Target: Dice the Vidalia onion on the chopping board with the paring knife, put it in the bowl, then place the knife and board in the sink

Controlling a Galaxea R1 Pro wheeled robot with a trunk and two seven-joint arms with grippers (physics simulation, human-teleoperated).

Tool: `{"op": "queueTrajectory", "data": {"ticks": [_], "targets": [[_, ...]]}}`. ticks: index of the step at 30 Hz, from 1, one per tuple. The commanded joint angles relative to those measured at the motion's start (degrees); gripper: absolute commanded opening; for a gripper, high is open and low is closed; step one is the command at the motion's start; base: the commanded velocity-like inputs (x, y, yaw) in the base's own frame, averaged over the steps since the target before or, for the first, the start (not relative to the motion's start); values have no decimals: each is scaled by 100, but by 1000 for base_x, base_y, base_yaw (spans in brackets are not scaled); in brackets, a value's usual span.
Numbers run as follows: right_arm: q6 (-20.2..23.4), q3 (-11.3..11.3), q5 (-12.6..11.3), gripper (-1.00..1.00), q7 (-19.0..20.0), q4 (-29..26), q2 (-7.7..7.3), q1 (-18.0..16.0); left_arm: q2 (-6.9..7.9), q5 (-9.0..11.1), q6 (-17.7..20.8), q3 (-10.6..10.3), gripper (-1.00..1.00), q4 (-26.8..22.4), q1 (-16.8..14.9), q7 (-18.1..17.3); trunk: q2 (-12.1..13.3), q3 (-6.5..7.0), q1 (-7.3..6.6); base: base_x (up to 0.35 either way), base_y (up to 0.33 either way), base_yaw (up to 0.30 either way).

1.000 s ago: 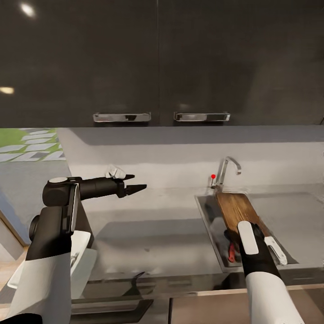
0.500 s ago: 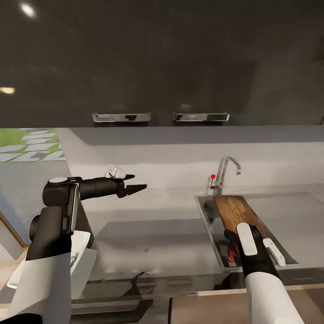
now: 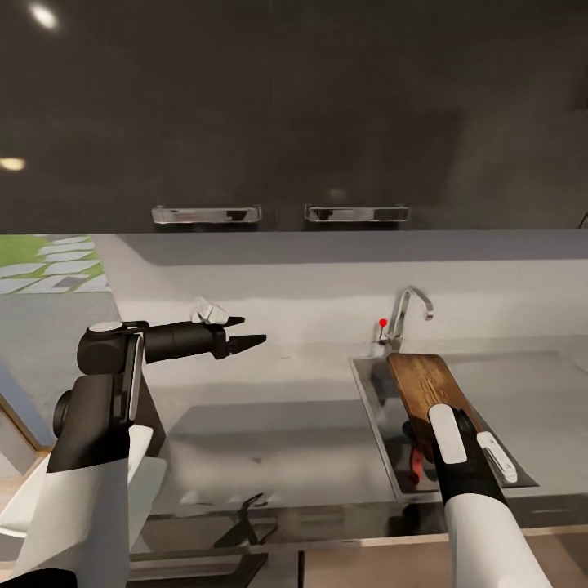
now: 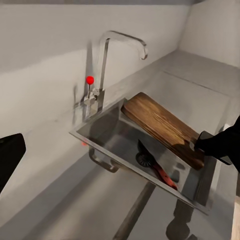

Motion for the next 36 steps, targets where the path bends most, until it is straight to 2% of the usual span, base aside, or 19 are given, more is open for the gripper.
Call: {"op": "queueTrajectory", "data": {"ticks": [1,24,36], "targets": [[61,-13,0,-100,-18,-11,4,-6,-6,-57,55,13,100,-6,-8,-58,-13,-13,4,2,-3,0],[64,-13,-7,-100,-18,-12,6,-6,-6,-57,55,13,100,-6,-8,-59,-13,-56,4,37,30,1],[64,-13,-9,-100,-24,-12,6,-6,-7,-57,55,13,100,-6,-8,-58,-13,-155,4,0,0,73]]}}
